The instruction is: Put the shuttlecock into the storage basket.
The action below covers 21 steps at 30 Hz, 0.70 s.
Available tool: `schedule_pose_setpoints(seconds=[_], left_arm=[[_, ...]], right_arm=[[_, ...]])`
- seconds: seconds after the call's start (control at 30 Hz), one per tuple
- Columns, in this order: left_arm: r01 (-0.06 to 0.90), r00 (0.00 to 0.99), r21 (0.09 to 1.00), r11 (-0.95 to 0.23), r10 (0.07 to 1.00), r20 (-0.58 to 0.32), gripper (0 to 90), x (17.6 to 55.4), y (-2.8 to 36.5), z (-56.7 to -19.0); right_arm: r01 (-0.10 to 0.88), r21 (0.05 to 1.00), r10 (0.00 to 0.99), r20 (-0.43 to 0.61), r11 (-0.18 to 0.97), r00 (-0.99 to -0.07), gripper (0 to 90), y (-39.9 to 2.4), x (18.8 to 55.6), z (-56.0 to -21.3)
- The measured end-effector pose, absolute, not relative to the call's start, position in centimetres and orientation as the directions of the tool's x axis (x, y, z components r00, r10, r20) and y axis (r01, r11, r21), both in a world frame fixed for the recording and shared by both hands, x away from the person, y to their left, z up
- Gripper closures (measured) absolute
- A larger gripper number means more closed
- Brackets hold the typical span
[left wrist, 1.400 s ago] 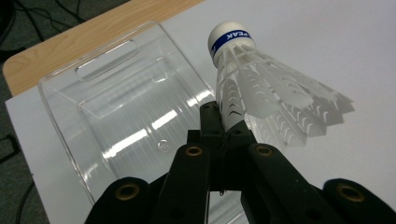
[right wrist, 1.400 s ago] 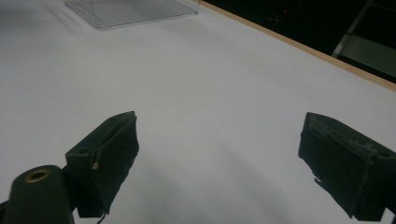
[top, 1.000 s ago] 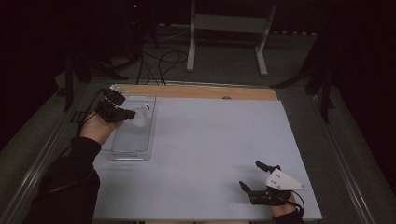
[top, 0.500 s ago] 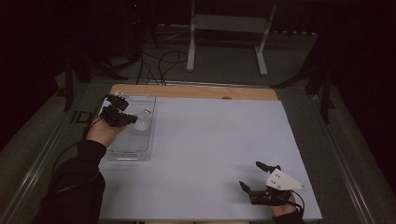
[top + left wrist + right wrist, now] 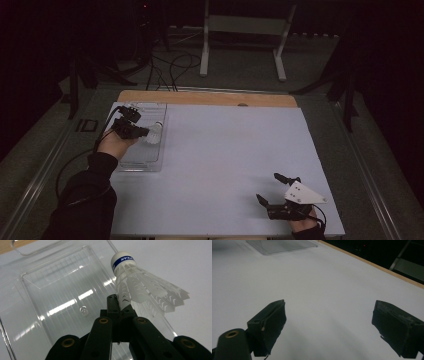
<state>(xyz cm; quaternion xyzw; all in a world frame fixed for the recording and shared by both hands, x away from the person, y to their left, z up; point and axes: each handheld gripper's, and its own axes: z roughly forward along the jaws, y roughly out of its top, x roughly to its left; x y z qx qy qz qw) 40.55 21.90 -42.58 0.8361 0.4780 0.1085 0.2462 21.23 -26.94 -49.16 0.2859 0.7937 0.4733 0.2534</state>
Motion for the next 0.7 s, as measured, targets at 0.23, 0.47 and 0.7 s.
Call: schedule_pose_setpoints(seconds=[0.23,0.47,0.7], left_arm=[[0.751,0.518,0.511,-0.418,0.853,-0.062,90.0,40.69,22.03,-42.89],[0.754,0.509,0.514,-0.409,0.859,-0.063,90.0,40.77,22.11,-43.03],[0.758,0.513,0.497,-0.422,0.857,-0.054,90.0,40.91,22.00,-43.55]], right_arm=[[0.215,0.895,0.693,-0.132,0.390,-0.708,11.8,-26.95,21.26,-49.19],[0.215,0.895,0.694,-0.133,0.391,-0.708,11.8,-26.96,21.25,-49.18],[0.216,0.895,0.694,-0.131,0.390,-0.708,11.8,-26.96,21.24,-49.18]])
